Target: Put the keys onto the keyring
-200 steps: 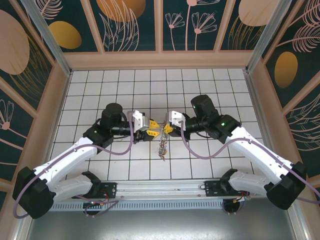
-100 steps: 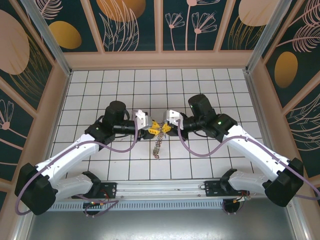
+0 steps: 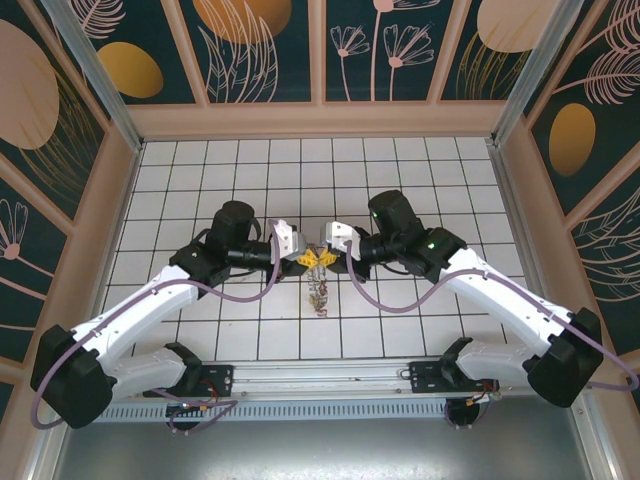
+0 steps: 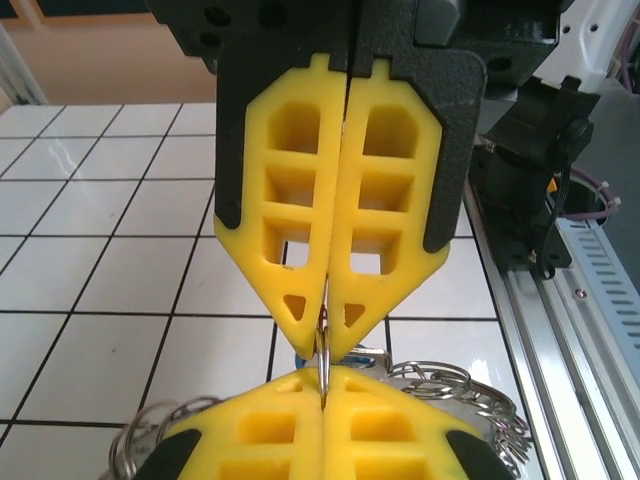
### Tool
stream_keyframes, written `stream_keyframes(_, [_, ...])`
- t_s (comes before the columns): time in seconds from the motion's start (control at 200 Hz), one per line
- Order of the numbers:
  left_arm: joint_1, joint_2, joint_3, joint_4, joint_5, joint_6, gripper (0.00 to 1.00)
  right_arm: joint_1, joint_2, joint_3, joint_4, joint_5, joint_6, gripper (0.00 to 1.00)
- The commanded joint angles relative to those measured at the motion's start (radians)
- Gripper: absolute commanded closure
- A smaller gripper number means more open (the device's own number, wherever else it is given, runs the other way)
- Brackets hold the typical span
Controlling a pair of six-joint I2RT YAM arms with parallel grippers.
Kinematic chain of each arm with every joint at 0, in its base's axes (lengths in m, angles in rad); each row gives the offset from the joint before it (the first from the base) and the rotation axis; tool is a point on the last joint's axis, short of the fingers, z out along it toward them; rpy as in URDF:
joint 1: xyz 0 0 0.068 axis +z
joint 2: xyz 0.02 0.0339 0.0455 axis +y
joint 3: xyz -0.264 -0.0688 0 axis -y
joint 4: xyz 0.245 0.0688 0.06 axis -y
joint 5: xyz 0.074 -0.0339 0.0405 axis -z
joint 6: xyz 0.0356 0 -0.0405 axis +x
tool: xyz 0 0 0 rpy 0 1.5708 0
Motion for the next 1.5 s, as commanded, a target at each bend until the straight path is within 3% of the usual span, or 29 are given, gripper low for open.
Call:
stream_keyframes(0.0, [-0.006, -0.057, -0.038, 0.178, 0.107, -0.074, 1.0, -0.006, -0.068, -0.023, 0.092, -0.028, 0.038, 0.88])
stream_keyframes(0.115, [-0.006, -0.064, -0.068, 0.269, 0.136, -0.115, 1.0, -0.008, -0.11, -0.049, 0.088, -0.036, 0.042, 0.87])
stream_keyframes(0.691, [-0.006, -0.057, -0.096, 0.343, 0.179, -0.103, 1.0, -0.042, -0.169, -0.116, 0.098, -0.075, 0.063, 0.77])
stream_keyframes(0.786, [-0.007, -0.058, -0.095, 0.334, 0.198, -0.089, 1.0, -0.049, -0.196, -0.142, 0.092, -0.08, 0.048, 0.7])
stream_keyframes(0.886, [-0.006, -0.059, -0.093, 0.316, 0.227, -0.058, 1.0, -0.048, -0.21, -0.174, 0.103, -0.087, 0.047, 0.56])
stream_keyframes(1.136, [-0.006, -0.055, -0.087, 0.33, 0.24, -0.069, 1.0, -0.019, -0.221, -0.258, 0.249, -0.1, 0.129, 0.6])
stream_keyframes(1.497, [-0.006, -0.043, -0.099, 0.374, 0.222, -0.108, 1.0, 0.051, -0.207, -0.344, 0.452, -0.035, 0.239, 0.57])
